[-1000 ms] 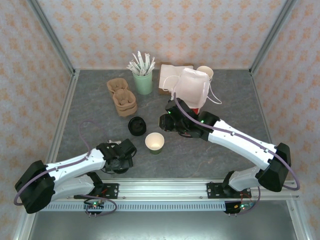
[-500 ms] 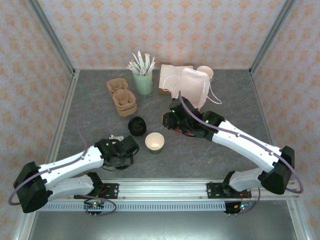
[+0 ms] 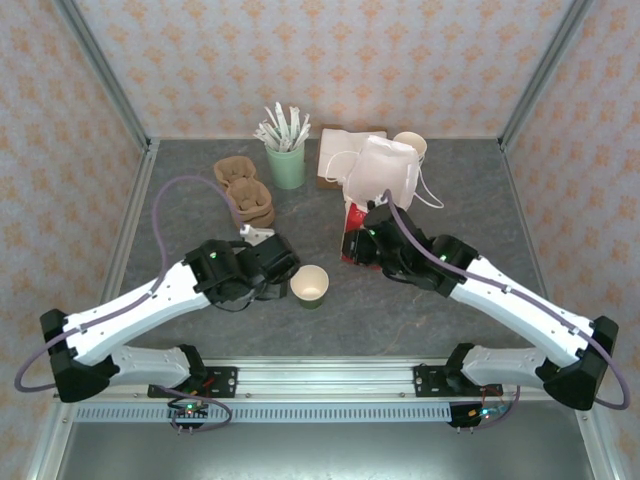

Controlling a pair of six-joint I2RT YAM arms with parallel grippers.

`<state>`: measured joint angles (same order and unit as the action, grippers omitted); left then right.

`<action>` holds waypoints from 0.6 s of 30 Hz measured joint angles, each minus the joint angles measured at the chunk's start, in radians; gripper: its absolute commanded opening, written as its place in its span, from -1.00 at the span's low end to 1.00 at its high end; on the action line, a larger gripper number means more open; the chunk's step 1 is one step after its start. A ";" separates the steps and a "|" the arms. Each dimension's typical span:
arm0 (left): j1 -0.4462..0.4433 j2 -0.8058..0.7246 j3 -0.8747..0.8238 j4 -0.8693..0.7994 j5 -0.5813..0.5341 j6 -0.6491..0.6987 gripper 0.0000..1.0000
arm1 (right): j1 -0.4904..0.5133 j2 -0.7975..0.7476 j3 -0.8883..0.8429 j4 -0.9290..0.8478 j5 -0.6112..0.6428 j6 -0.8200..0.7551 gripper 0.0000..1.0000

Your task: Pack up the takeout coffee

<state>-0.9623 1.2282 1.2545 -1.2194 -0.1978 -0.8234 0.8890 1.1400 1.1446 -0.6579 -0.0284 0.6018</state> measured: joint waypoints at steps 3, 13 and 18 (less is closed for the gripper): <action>0.000 0.062 0.033 0.001 0.008 0.039 0.35 | 0.000 -0.024 -0.039 0.008 -0.014 0.026 -0.37; -0.026 0.264 0.135 0.027 0.070 0.137 0.34 | -0.003 -0.167 -0.166 0.030 -0.023 0.097 -0.37; -0.026 0.325 0.146 0.065 0.099 0.162 0.34 | -0.031 -0.227 -0.215 0.034 -0.027 0.121 -0.36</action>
<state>-0.9886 1.5532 1.4002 -1.1545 -0.0986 -0.6613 0.8577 0.9127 0.9298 -0.6243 -0.0555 0.7231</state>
